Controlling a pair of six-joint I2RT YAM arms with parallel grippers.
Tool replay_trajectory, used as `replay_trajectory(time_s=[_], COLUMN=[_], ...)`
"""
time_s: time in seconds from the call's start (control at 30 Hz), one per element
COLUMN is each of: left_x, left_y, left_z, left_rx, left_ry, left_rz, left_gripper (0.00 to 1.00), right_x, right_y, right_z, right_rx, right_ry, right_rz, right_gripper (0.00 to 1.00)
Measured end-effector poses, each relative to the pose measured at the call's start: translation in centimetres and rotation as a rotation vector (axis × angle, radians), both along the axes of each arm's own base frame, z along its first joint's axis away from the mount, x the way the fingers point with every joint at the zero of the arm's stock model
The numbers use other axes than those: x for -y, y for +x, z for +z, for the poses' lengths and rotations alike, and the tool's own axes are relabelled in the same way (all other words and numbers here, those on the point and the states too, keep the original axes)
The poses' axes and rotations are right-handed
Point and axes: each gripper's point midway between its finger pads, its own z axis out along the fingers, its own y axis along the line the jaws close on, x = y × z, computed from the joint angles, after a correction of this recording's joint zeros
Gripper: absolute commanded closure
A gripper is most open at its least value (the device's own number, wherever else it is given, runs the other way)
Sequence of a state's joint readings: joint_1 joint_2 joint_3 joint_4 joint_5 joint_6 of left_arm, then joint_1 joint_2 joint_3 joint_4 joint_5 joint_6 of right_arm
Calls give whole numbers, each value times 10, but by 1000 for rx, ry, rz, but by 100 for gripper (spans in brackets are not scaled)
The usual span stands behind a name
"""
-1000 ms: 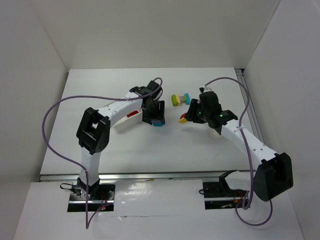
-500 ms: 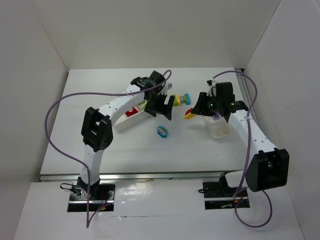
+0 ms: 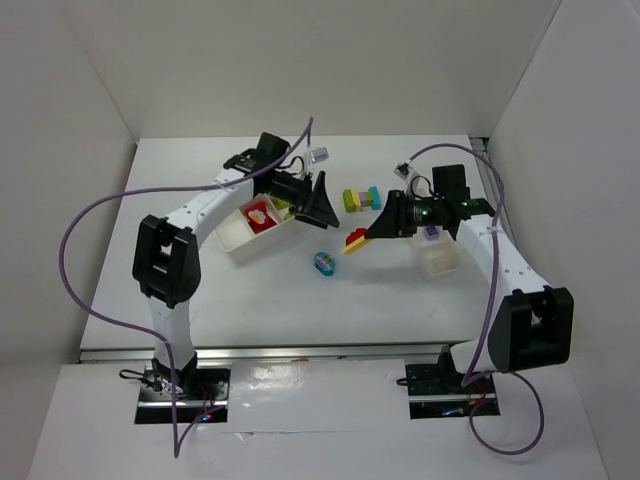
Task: Sort the legos into containers by color
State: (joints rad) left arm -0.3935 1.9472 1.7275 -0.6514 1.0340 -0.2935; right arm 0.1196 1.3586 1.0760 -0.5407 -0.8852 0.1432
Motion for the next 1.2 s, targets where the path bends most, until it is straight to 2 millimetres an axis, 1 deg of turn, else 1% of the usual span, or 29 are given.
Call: replay_trajectory(time_s=[0.07, 0.13, 0.23, 0.33, 0.37, 0.47, 0.57, 0.7, 0.87, 0.9, 0.97, 1.0, 1.03, 1.1, 1.17, 1.2], left_x=[14, 24, 28, 30, 30, 34, 38, 43, 45, 46, 47, 48, 48, 49, 49, 50], left_y=[-18, -29, -35, -39, -39, -38, -39, -43, -48, -50, -51, -50, -49, -48, -47, -48], left_z=[4, 11, 21, 25, 25, 20, 8, 1, 3, 5, 7, 8, 6, 3, -1, -2], left_rx=[-24, -27, -7, -4, -6, -8, -34, -60, -71, -72, -65, -54, -46, -51, -65, -72], left_ry=[-62, -116, -173, -199, -203, -210, -199, -190, -198, -202, -210, -210, -210, -209, -211, -212], left_rz=[-74, -132, -182, -208, -214, -230, -241, -252, -271, -278, -286, -287, -288, -288, -292, -295], left_gripper=[0, 0, 0, 0, 2, 3, 5, 8, 19, 28, 39, 47, 50, 50, 46, 46], right_x=[-5, -9, -13, -16, -17, -19, -20, -21, -21, -21, -21, -21, -22, -22, -22, -21], right_y=[-5, -9, -14, -18, -19, -22, -22, -23, -22, -22, -22, -23, -23, -22, -21, -20], right_z=[0, 0, 3, 8, 10, 16, 20, 19, 17, 17, 17, 18, 19, 21, 20, 20], right_rx=[-13, -26, -34, -29, -30, -25, -17, -26, -32, -32, -32, -37, -39, -35, -36, -33], right_ry=[37, 68, 105, 137, 148, 172, 188, 196, 197, 197, 195, 202, 206, 207, 203, 200], right_rz=[54, 96, 139, 169, 178, 199, 214, 221, 222, 222, 220, 222, 224, 223, 217, 214], right_gripper=[100, 100, 100, 100, 100, 100, 100, 100, 100, 100, 100, 100, 100, 100, 100, 100])
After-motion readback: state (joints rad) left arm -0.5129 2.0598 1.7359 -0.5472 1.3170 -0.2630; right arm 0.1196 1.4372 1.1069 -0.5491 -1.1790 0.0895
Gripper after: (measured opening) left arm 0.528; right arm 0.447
